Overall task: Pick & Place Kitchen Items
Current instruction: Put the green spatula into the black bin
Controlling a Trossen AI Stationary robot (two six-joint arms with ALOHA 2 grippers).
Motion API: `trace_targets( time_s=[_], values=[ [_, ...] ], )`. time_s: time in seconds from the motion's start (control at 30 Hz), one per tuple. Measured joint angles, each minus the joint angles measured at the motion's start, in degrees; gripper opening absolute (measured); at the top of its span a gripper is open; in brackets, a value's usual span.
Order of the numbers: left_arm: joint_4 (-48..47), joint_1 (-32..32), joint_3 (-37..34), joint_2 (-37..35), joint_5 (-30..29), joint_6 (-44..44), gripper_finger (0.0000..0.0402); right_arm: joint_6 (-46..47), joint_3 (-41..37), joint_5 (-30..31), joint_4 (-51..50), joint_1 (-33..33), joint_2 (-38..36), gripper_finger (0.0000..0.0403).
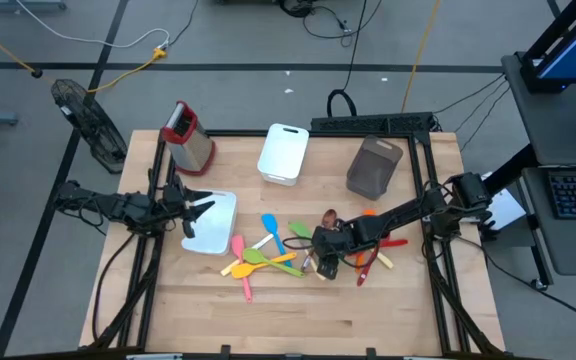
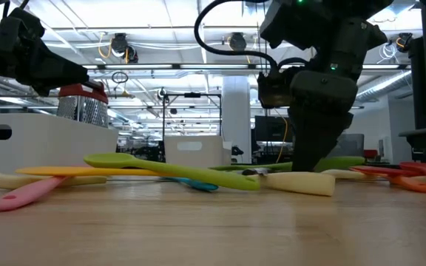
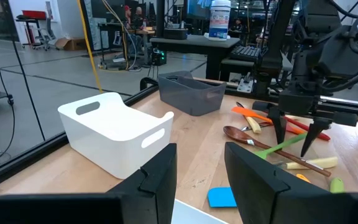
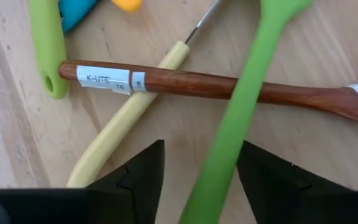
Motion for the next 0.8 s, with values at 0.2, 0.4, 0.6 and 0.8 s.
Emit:
trace_targets(
  time_s=[0.2, 0.4, 0.6, 0.8],
  values=[
    [0.00, 0.00, 0.00, -0.01, 0.00, 0.00, 0.0141, 0.00, -0.04, -0.06, -0.03, -0.06, 0.00, 0.0129],
    [0.04, 0.00, 0.00, -0.02, 0.00, 0.00, 0.0141, 0.13, -0.04, -0.35, 0.27, -0.04, 0.02, 0.0078],
    [0.09, 0.00, -0.02, 0.00, 0.00, 0.00, 0.0141, 0.13, -0.04, -0.35, 0.32, -0.17, 0.02, 0.0039],
    [0.11, 0.00, -0.02, -0.01, 0.01, 0.00, 0.0141, 0.31, -0.04, -0.02, 0.32, -0.17, 0.02, 0.0051]
  ],
)
